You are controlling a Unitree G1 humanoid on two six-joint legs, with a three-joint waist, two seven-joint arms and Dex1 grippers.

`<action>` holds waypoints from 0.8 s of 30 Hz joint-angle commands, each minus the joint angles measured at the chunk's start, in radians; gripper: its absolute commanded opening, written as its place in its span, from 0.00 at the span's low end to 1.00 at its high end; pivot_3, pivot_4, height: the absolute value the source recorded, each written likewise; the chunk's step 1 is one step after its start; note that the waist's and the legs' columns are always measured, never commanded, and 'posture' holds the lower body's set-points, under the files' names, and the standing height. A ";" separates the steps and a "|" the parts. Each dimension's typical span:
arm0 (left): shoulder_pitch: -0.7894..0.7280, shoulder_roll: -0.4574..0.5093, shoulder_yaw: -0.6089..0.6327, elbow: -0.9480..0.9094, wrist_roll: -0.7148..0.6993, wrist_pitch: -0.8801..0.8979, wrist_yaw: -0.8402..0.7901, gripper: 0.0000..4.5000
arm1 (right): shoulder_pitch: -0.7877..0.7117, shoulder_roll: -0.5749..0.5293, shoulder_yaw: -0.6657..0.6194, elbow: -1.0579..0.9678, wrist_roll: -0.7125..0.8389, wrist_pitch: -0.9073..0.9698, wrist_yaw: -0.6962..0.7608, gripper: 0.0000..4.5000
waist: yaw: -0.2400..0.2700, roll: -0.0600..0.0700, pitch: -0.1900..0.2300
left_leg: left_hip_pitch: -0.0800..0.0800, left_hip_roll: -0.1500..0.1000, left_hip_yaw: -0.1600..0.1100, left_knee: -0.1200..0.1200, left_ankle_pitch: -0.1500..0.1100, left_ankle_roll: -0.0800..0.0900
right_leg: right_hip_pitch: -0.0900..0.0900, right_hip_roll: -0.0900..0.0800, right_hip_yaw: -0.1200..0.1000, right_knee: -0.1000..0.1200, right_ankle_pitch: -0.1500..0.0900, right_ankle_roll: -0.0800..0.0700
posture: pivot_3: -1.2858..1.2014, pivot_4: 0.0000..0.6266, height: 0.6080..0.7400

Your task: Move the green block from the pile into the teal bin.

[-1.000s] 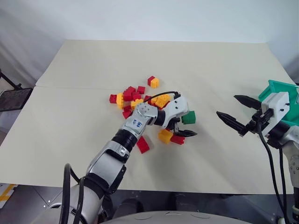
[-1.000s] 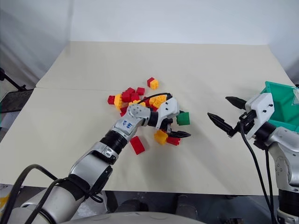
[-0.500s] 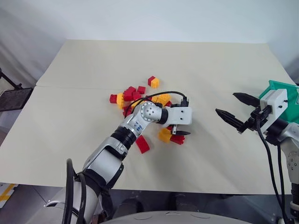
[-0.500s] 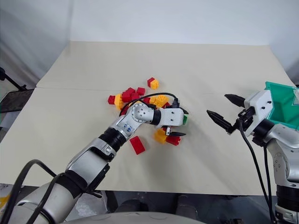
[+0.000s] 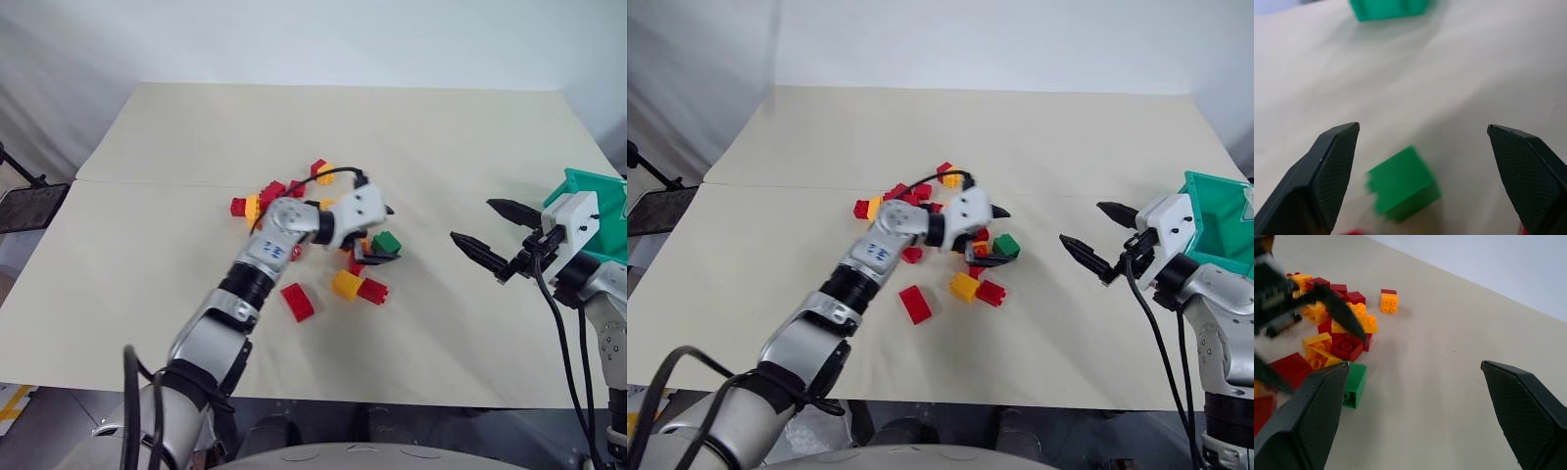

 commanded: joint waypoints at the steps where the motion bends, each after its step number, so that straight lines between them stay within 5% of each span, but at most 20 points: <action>1: 0.061 0.119 0.085 -0.140 -0.114 0.096 -0.122 0.99 | 0.020 -0.041 -0.014 -0.033 0.007 0.005 0.034 1.00 | -0.005 0.000 0.000 | 0.000 0.000 0.000 0.000 0.000 0.000 | 0.000 0.000 0.000 0.000 0.000 0.000 | 0.52 0.24 1.00; 12: 0.368 0.489 0.310 -0.377 -0.367 0.205 -0.363 0.99 | 0.149 -0.212 -0.151 -0.028 0.037 0.091 0.169 1.00 | -0.001 0.000 0.000 | 0.001 0.000 -0.009 0.000 0.000 0.000 | 0.001 -0.001 0.001 0.000 0.000 0.000 | 0.52 0.24 1.00; 19: 0.515 0.547 0.373 -0.521 -0.448 0.231 -0.360 0.99 | 0.238 -0.277 -0.245 -0.074 0.051 0.163 0.203 1.00 | -0.002 0.000 0.000 | 0.003 -0.001 -0.009 0.001 0.000 0.000 | 0.003 -0.002 0.001 0.000 0.000 0.000 | 0.52 0.24 1.00; 24: 0.562 0.532 0.404 -0.573 -0.482 0.209 -0.321 0.99 | 0.114 -0.280 -0.097 -0.088 0.061 0.251 0.167 1.00 | -0.009 0.000 0.000 | 0.005 0.000 -0.008 0.001 0.000 -0.001 | 0.003 -0.002 0.003 0.002 0.000 0.000 | 0.52 0.24 1.00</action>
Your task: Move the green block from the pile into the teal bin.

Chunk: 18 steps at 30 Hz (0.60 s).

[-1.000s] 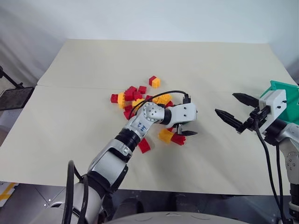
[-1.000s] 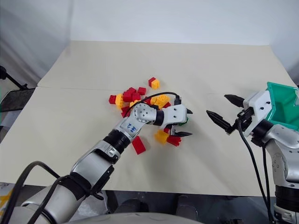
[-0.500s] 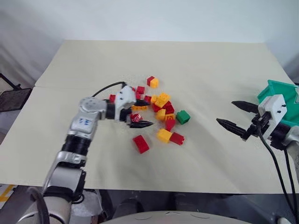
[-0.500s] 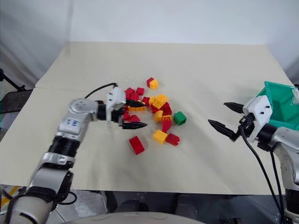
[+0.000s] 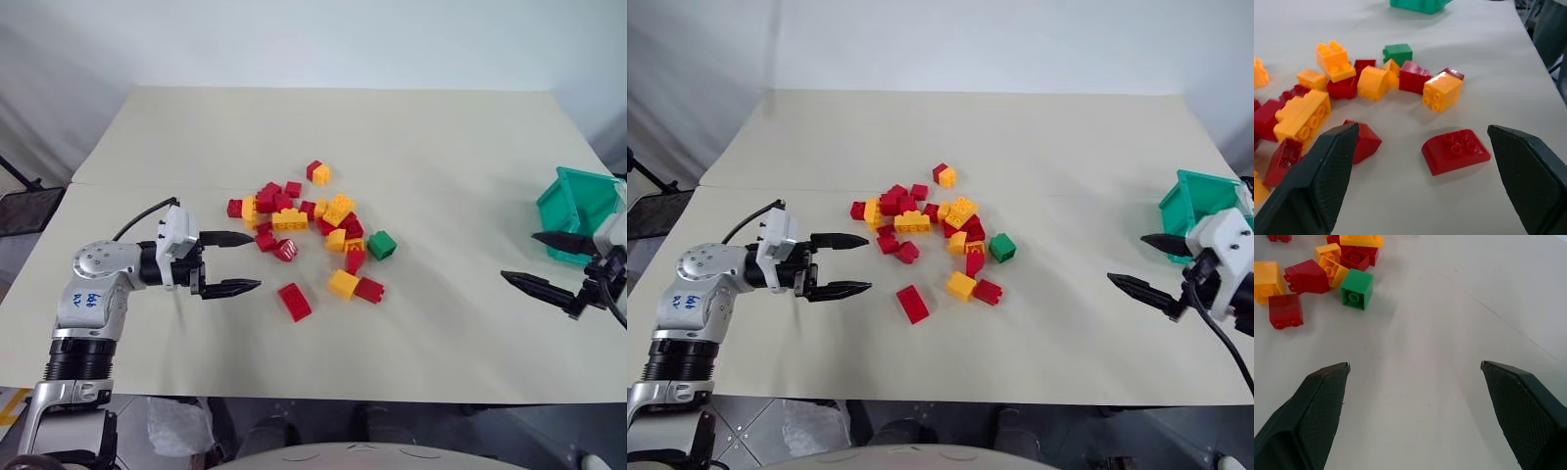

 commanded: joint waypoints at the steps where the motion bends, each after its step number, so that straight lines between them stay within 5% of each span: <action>1: 0.021 -0.007 0.044 -0.069 -0.049 -0.012 0.035 0.99 | -0.114 -0.003 0.110 -0.036 0.036 0.089 -0.038 1.00 | -0.003 0.000 0.000 | 0.000 0.000 0.000 0.000 0.000 0.000 | 0.000 0.000 0.000 0.000 0.000 0.000 | 0.52 0.24 1.00; 12: 0.109 -0.005 0.063 -0.167 -0.084 -0.008 0.081 0.99 | -0.543 0.192 0.555 0.219 -0.172 0.115 -0.127 1.00 | -0.002 0.000 0.000 | -0.002 -0.001 0.000 0.000 0.000 0.000 | -0.002 -0.001 -0.001 -0.001 0.000 -0.001 | 0.52 0.24 1.00; 18: 0.157 0.006 0.075 -0.221 -0.099 0.007 0.116 0.99 | -0.641 0.280 0.629 0.370 -0.210 0.094 -0.070 1.00 | -0.001 0.000 0.000 | -0.003 -0.001 -0.001 -0.001 0.000 0.000 | -0.003 -0.001 -0.003 -0.001 0.000 -0.001 | 0.52 0.24 1.00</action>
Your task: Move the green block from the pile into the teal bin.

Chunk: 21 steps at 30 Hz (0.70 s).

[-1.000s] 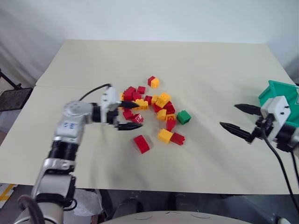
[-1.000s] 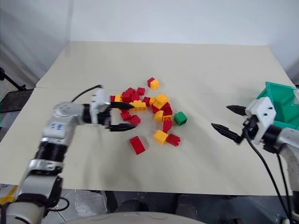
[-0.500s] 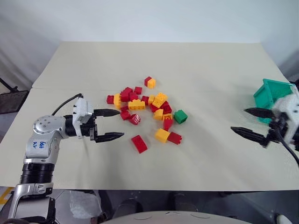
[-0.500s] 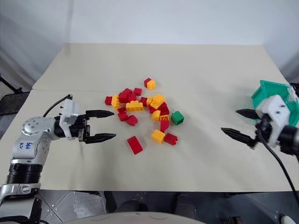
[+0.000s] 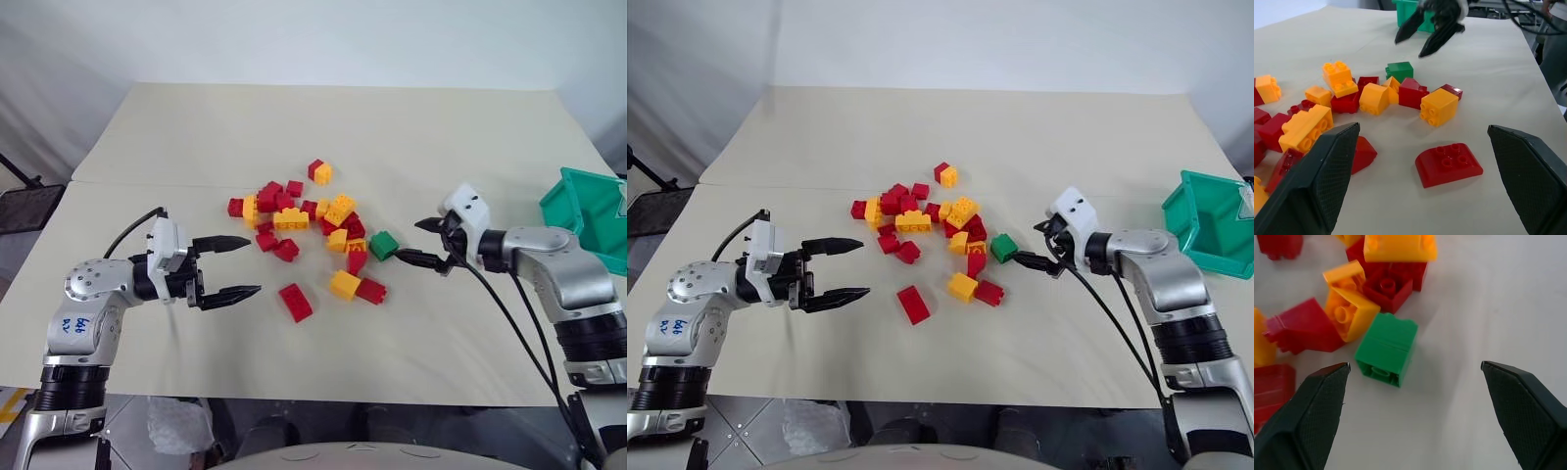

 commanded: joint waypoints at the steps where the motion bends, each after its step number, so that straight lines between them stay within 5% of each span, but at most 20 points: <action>1: 0.025 0.014 0.028 -0.075 -0.028 0.009 0.027 0.99 | -0.045 0.029 0.016 0.034 -0.006 -0.005 0.050 1.00 | -0.003 0.000 0.000 | 0.000 0.000 0.000 0.000 0.000 0.000 | 0.000 0.000 0.000 0.000 0.000 0.000 | 0.52 0.24 1.00; 12: 0.056 0.005 0.021 -0.132 -0.037 0.032 0.090 0.99 | -0.122 0.163 0.065 0.188 -0.076 -0.032 0.053 1.00 | -0.012 0.000 0.000 | 0.000 0.000 0.000 0.000 0.000 0.000 | 0.000 0.000 0.000 0.000 0.000 0.000 | 0.52 0.24 1.00; 15: 0.039 -0.003 0.002 -0.123 -0.027 0.028 0.098 1.00 | -0.117 0.178 0.062 0.199 -0.116 -0.066 0.016 0.86 | -0.015 0.000 0.000 | 0.000 0.000 0.000 0.000 0.000 0.000 | 0.000 0.001 0.000 0.000 0.000 0.000 | 0.52 0.24 1.00; 21: 0.014 -0.028 -0.031 -0.129 -0.025 0.029 0.116 1.00 | -0.063 0.165 -0.024 0.072 -0.080 -0.036 -0.031 0.40 | -0.023 0.000 0.000 | 0.000 0.000 0.000 0.000 0.000 0.000 | 0.000 0.000 0.000 0.000 0.000 0.000 | 0.52 0.24 1.00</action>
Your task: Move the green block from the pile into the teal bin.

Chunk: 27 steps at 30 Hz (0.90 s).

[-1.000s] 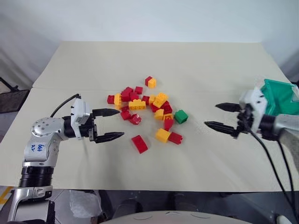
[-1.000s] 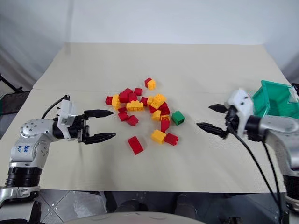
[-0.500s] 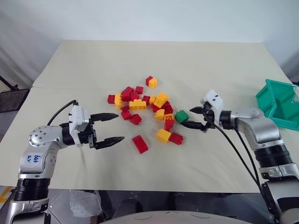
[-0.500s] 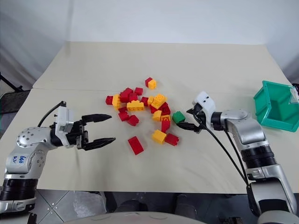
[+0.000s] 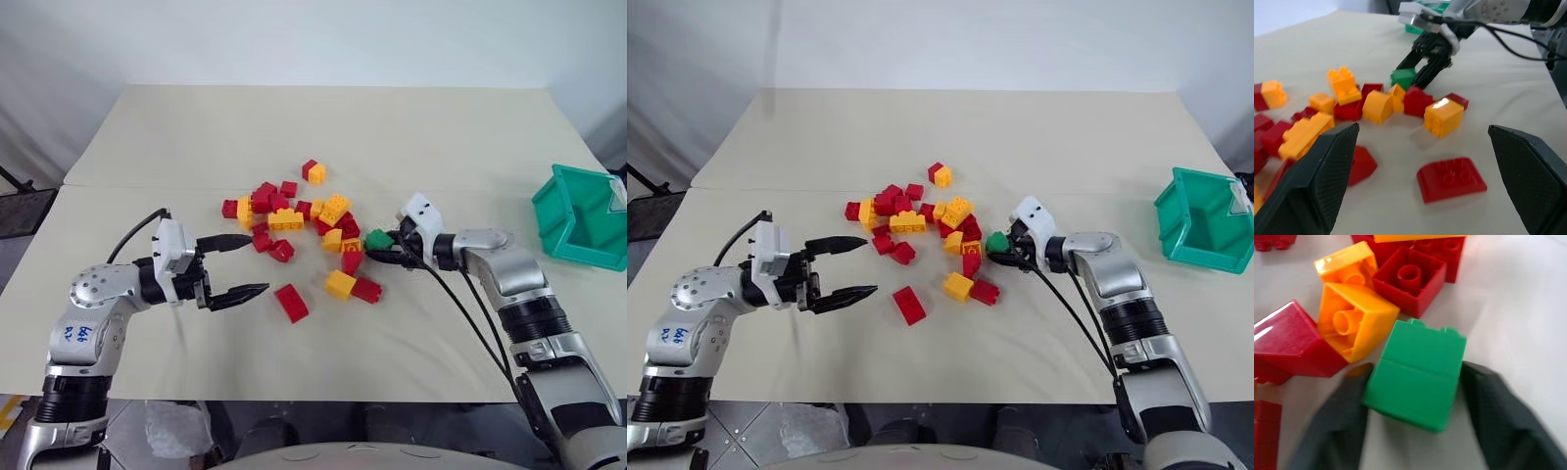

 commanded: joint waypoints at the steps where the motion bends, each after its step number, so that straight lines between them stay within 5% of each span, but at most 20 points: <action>1: -0.016 -0.013 -0.016 -0.030 0.000 -0.010 0.019 1.00 | 0.047 -0.029 -0.102 -0.142 0.043 0.022 -0.035 0.33 | -0.002 0.000 0.000 | 0.000 0.000 0.000 0.000 0.000 0.000 | 0.000 0.000 0.000 0.000 0.000 0.000 | 0.52 0.24 1.00; 16: -0.329 -0.276 -0.287 0.116 0.198 0.004 0.230 1.00 | 0.347 -0.118 -0.628 -0.605 0.162 0.152 -0.324 0.33 | 0.025 0.000 0.000 | 0.001 -0.001 0.003 0.000 0.000 0.000 | 0.000 0.000 0.002 0.000 0.000 0.000 | 0.52 0.24 1.00; 20: -0.480 -0.375 -0.379 0.333 0.320 -0.050 0.271 1.00 | 0.362 -0.181 -0.731 -0.493 0.059 0.085 -0.457 0.33 | 0.036 0.000 0.000 | 0.000 -0.002 0.010 0.000 0.001 0.001 | 0.001 0.001 0.001 -0.001 0.001 0.001 | 0.52 0.24 1.00; 27: -0.632 -0.523 -0.395 0.572 0.385 -0.190 0.302 1.00 | 0.229 -0.277 -0.683 -0.117 -0.058 -0.090 -0.566 0.33 | 0.017 0.000 0.000 | 0.000 0.000 0.013 -0.003 0.001 0.001 | 0.000 0.002 0.001 -0.002 0.001 0.001 | 0.52 0.24 1.00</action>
